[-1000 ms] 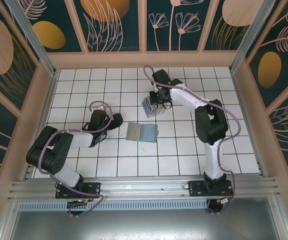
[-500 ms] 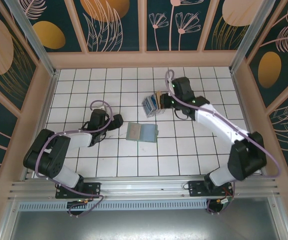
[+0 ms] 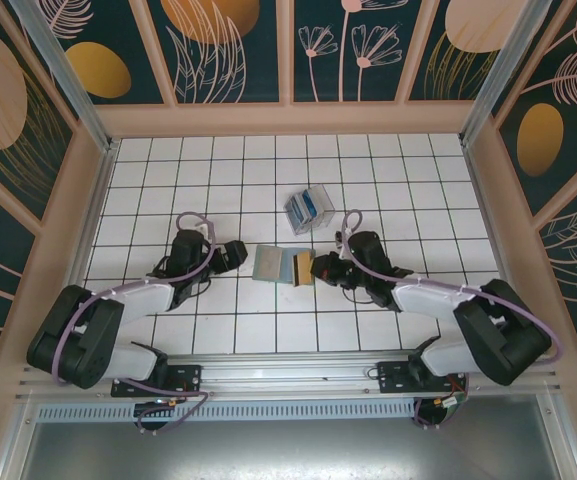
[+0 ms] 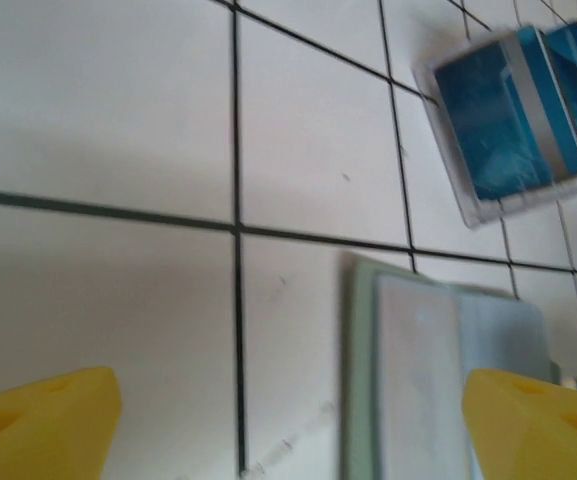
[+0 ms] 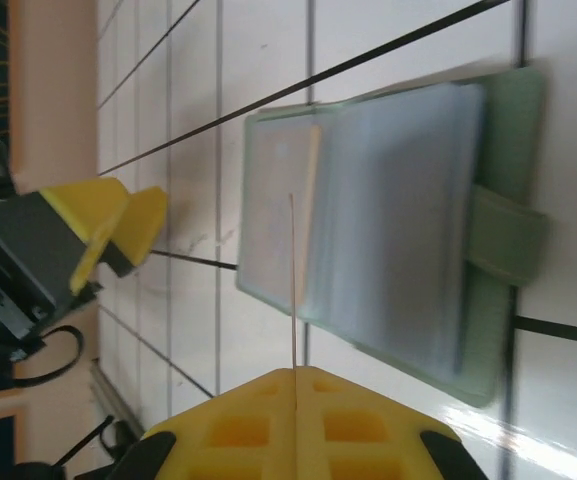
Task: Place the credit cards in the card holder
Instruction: Insert the credit card into the card slot.
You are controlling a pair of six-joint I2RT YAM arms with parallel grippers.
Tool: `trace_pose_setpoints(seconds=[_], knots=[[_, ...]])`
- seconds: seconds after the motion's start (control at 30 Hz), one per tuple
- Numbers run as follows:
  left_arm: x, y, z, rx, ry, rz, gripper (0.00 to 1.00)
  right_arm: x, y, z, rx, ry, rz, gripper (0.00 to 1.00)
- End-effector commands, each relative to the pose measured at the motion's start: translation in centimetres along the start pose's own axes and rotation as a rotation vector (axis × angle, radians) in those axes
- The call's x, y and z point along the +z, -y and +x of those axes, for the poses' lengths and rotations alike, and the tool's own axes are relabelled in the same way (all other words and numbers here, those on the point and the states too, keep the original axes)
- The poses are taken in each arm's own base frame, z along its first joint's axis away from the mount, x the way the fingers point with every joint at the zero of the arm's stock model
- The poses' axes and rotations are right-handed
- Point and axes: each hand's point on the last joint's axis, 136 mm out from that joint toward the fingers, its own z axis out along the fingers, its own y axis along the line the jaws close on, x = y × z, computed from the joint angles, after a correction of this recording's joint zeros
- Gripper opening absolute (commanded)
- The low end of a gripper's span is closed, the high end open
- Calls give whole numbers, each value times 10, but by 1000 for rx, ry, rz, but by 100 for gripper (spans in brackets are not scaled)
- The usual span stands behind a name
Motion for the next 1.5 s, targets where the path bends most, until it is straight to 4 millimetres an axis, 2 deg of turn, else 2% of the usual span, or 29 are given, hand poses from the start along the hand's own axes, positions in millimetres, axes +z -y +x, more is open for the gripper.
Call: trace_pose_setpoints(seconds=[0.0, 0.17, 0.3, 0.47, 0.57, 0.73, 1.0, 1.13, 1.27, 1.47], knots=[[3, 19, 11, 42, -75, 71, 85, 11, -28, -10, 9, -5, -142, 0], [12, 25, 18, 82, -112, 87, 80, 29, -5, -15, 49, -49, -122, 0], [23, 29, 30, 106, -173, 87, 64, 37, 4, -12, 71, -73, -132, 0], [34, 19, 38, 108, -207, 37, 51, 46, 9, -9, 87, -111, -139, 0], [39, 10, 42, 111, -223, -1, 48, 50, 9, -10, 84, -122, -144, 0], [44, -3, 45, 105, -242, -69, 38, 56, 18, -13, 77, -132, -113, 0], [45, -22, 42, 102, -228, -179, 29, 67, 24, -11, 10, -200, -103, 0], [47, -23, 45, 97, -239, -176, 25, 73, 23, -8, 8, -229, -135, 0], [48, -24, 46, 86, -243, -185, 22, 77, 30, -5, 13, -235, -123, 0], [47, -29, 46, 83, -242, -210, 22, 79, 33, -7, -8, -231, -110, 0]])
